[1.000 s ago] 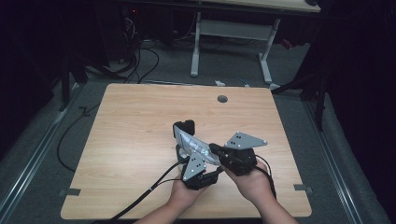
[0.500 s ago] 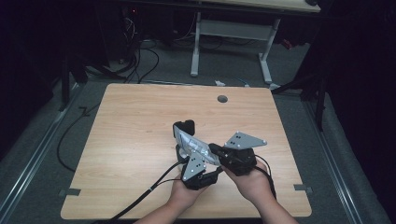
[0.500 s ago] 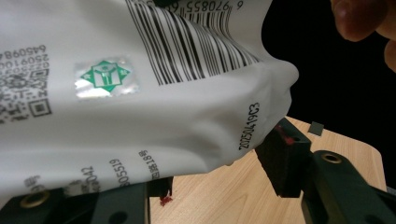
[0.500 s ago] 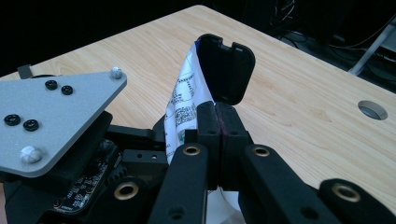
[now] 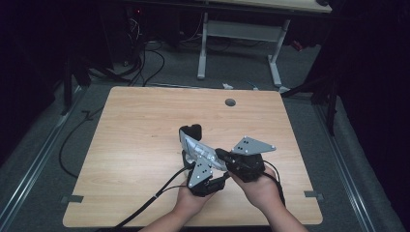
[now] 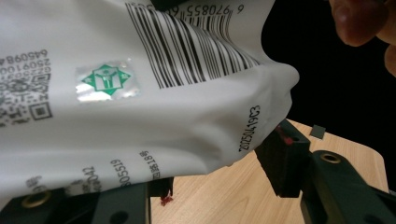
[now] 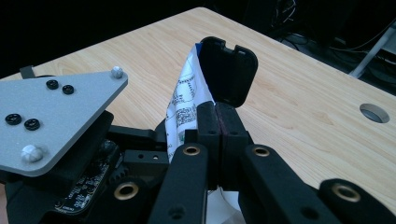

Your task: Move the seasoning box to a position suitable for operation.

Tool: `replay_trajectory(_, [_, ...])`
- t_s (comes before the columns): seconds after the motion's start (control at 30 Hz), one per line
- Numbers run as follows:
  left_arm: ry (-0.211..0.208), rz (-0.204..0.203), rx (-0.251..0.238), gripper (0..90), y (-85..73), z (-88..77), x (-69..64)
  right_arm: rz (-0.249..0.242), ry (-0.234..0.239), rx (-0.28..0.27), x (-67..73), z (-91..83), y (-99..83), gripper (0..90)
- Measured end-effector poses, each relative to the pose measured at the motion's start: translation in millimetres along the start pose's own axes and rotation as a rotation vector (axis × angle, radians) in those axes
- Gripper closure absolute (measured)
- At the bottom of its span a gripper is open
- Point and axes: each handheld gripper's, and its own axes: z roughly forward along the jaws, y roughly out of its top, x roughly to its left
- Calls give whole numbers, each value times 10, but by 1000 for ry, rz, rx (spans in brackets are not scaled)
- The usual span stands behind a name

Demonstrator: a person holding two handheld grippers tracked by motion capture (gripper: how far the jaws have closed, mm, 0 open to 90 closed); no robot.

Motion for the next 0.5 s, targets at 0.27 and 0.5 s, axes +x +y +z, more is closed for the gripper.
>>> replay_trajectory(0.27, [0, 2, 0, 516, -1, 0, 1, -4, 1, -1, 2, -6, 0, 899])
replay_trajectory(0.5, [0, 4, 0, 516, 4, 0, 1, -4, 1, -2, -1, -7, 4, 899])
